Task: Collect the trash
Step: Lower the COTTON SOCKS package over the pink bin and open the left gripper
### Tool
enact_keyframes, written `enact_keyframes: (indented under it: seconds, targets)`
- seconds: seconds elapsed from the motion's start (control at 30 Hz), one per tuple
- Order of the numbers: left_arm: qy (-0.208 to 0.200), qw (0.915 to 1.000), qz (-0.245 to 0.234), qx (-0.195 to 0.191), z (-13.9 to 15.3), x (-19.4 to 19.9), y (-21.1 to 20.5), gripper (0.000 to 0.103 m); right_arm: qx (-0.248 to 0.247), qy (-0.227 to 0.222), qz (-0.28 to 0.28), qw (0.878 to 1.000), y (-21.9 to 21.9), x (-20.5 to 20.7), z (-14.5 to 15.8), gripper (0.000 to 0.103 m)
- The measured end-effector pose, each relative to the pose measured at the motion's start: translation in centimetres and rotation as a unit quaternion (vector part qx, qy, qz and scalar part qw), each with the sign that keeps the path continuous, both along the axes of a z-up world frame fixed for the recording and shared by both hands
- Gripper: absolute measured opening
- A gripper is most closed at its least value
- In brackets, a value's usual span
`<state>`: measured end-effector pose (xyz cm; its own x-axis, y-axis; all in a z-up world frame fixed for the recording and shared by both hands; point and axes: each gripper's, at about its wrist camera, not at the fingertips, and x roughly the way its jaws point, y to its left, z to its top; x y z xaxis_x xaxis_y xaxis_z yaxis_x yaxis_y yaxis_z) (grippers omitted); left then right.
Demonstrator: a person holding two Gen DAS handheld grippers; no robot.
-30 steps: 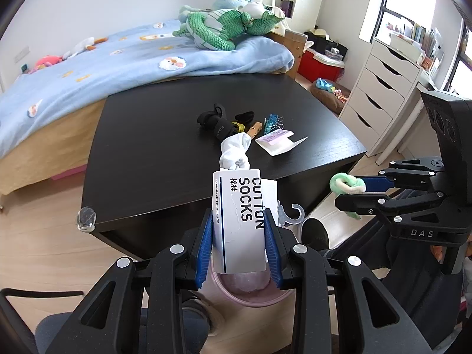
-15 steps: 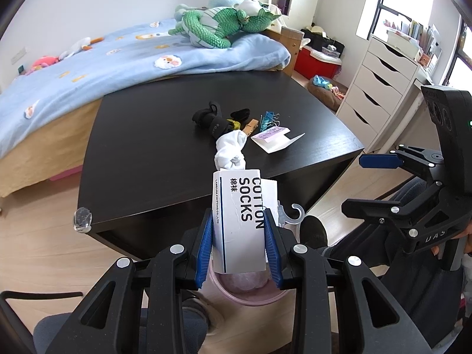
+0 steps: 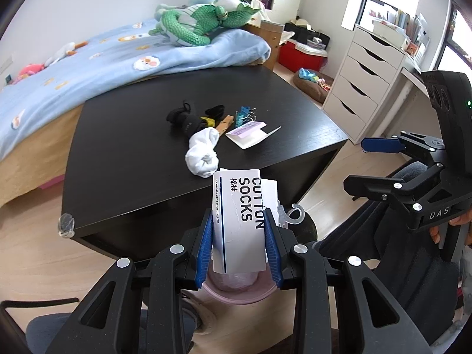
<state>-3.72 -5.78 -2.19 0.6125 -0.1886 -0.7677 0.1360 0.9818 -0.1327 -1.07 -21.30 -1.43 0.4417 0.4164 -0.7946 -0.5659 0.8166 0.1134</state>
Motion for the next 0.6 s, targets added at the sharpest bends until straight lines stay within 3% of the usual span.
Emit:
enact_keyframes:
  seconds: [0.33, 0.43, 0.5, 0.6]
  targets:
    - [0.01, 0.9998, -0.015, -0.001, -0.4, 0.4, -1.2, 0.039, 0.006, -0.005, -0.011, 1.0, -1.2, 0.1, 0.5, 0.095]
    - [0.011, 0.9999, -0.011, 0.0, -0.6, 0.5, -1.2, 0.061, 0.007, -0.007, -0.012, 1.0, -1.3, 0.1, 0.5, 0.095]
    - [0.009, 1.0, -0.003, -0.003, -0.6, 0.5, -1.0, 0.089, 0.007, -0.007, -0.013, 1.0, -1.3, 0.1, 0.5, 0.096]
    - [0.0, 0.9999, 0.009, 0.005, -0.5, 0.5, -0.7, 0.092, 0.006, -0.006, -0.013, 1.0, -1.3, 0.1, 0.4, 0.096]
